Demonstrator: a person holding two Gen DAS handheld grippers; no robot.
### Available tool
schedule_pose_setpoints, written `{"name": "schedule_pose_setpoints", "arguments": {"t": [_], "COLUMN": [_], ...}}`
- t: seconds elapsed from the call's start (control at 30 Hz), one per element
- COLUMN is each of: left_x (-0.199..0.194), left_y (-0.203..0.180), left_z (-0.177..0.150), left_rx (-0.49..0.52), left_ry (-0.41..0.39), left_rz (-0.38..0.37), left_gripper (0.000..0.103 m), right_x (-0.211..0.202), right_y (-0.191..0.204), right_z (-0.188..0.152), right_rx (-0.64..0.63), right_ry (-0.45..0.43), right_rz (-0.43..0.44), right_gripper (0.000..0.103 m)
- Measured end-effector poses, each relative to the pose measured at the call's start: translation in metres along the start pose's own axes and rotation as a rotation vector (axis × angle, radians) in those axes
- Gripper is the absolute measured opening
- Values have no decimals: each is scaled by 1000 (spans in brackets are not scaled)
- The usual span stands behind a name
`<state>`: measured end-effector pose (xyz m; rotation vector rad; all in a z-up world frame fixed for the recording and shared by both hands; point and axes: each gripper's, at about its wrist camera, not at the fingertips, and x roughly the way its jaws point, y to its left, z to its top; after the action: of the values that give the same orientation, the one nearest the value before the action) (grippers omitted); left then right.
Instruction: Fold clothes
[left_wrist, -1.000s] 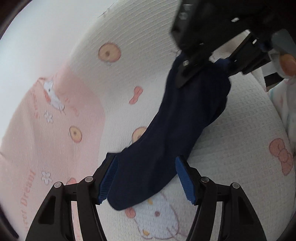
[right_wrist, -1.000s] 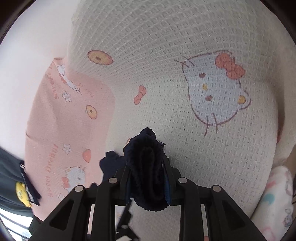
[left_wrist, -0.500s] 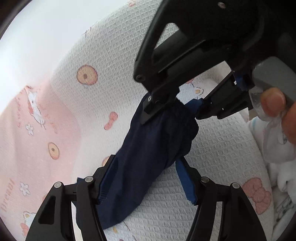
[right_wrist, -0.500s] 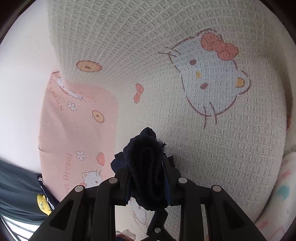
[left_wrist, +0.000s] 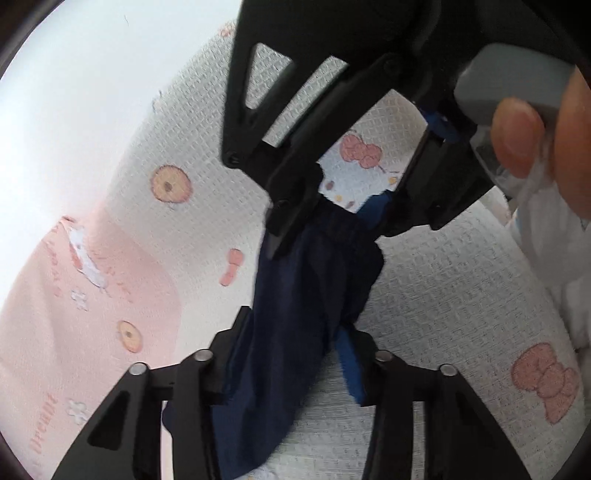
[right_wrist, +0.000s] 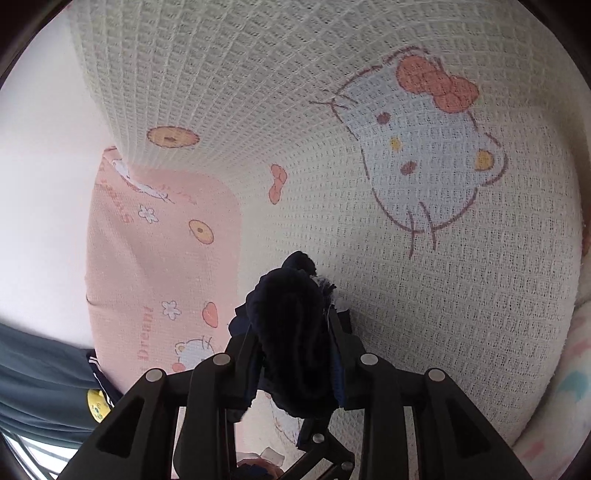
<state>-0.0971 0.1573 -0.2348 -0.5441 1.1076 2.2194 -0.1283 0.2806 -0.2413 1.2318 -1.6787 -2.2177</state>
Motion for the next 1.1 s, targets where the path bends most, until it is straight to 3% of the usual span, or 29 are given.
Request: {"name": "schedule_pose_setpoints", "arguments": {"t": [0.07,0.2,0.3,0.43,0.6,0.7,0.83,0.97,1.1], "left_x": [4,14,22,27,31,32,25,21,38], "left_y": [4,24,45,60,61,62,64,59,68], "left_z": [4,11,11,12,18,12,-19,-25,-48], "left_rx": [-46,-204,-359,-453,-465,-467,-471,-473,-478], "left_ry": [14,73,118,148,162,168,173,178,185], "left_rz": [-35,-100,-161,-189,-208,-217,-221,-225,-230], "left_gripper": [23,20,20,20,20,20,20,20,20], "right_x": [0,-1,-5,-3,6,6,5,11,13], "right_y": [-3,-8,-13,-18,-26,-40,-38,-40,-42], "right_z": [1,2,1,-1,-9,-14,-16,-17,-20], "right_rx": [16,51,89,130,185,277,266,286,301], "right_ry": [-1,-9,-27,-28,-1,22,36,57,75], "right_rz": [3,20,56,42,-22,17,28,35,74], "right_gripper": [40,59,66,68,68,69,69,69,69]}}
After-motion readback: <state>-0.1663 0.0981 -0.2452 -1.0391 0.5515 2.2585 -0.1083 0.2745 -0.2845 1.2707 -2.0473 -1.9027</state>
